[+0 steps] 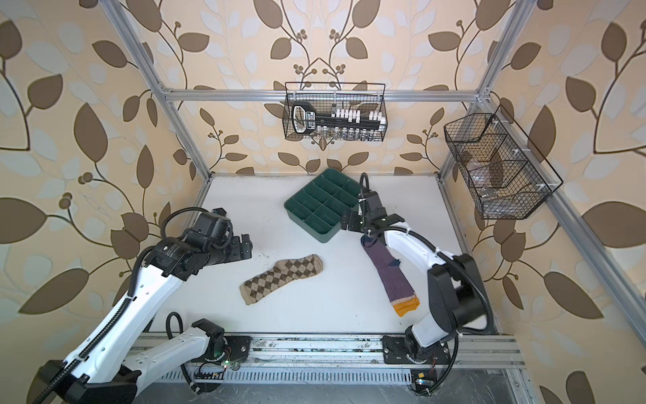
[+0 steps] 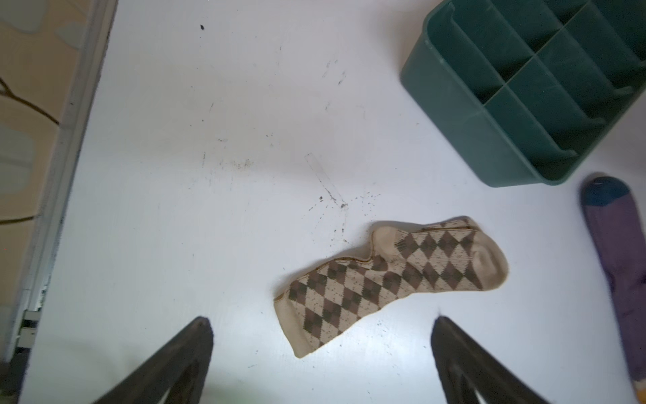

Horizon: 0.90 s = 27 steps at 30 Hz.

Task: Roll the socks
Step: 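Reach the right gripper to the green tray rim and grasp it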

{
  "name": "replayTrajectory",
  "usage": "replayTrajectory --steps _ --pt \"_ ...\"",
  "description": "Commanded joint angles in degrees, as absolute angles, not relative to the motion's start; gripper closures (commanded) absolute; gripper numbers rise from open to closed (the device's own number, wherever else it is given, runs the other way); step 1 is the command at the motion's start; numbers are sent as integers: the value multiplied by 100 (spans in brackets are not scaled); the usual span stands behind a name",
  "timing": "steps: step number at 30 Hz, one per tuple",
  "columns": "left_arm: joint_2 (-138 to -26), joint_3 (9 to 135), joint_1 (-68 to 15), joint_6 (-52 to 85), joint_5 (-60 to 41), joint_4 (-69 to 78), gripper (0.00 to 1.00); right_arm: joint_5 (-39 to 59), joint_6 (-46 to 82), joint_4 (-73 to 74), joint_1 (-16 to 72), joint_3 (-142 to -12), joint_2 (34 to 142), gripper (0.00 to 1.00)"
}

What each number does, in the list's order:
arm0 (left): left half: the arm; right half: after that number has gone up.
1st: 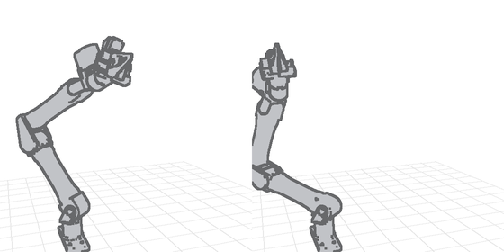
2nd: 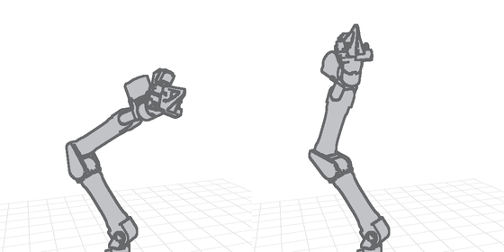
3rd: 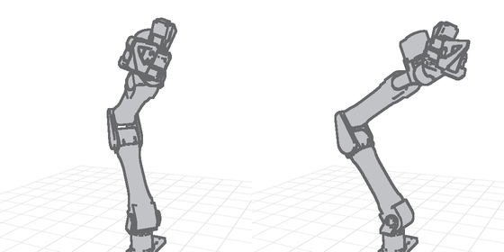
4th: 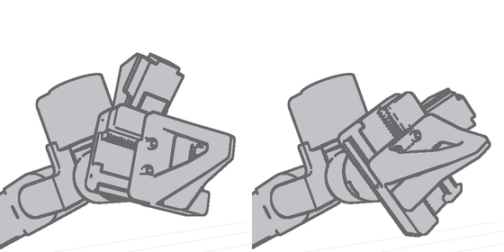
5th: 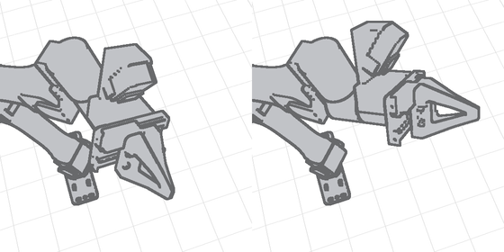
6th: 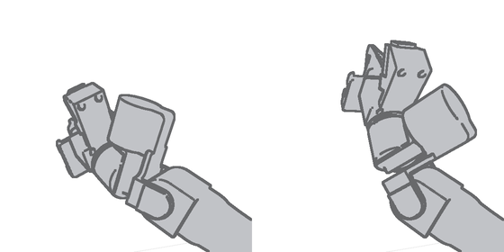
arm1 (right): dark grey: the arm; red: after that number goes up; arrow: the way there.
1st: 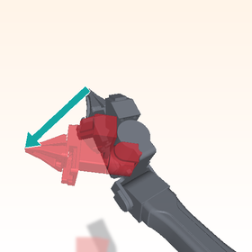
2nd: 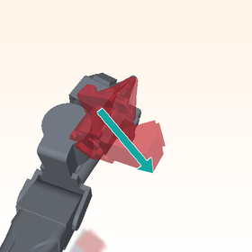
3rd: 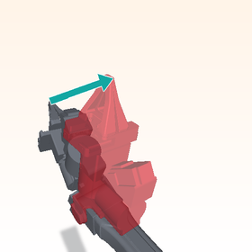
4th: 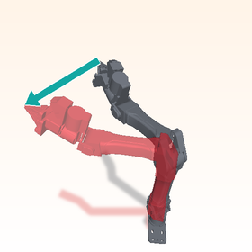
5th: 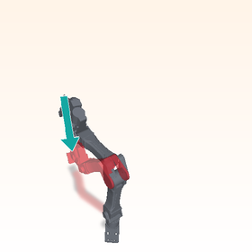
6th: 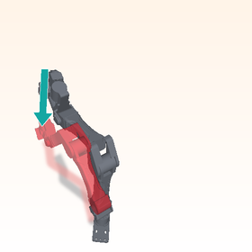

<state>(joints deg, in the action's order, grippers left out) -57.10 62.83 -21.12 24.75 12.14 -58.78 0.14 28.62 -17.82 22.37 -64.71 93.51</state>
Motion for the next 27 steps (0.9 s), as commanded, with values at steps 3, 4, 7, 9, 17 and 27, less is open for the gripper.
replayTrajectory --steps 3,4,7,9,17,27 --pt "-5609 5704 -2145 2119 1908 -5465 1 -483 2663 -2591 2517 -7528 10330 9" --pt "-5546 5595 -2145 2110 1907 -5318 1 -510 2663 -2710 2539 -7735 10536 10" --pt "-5450 5435 -2145 2044 1953 -5053 1 -568 2732 -2948 2566 -8225 11034 13" --pt "-5432 5376 -2145 1988 2039 -4950 1 -563 2790 -2915 2575 -8422 11218 15" --pt "-5241 5209 -2145 2086 2382 -5001 1 -711 3171 -2526 2619 -8541 11231 13" --pt "-5111 5159 -2145 2026 2087 -4932 1 -693 3435 -2101 2637 -8319 10866 6"
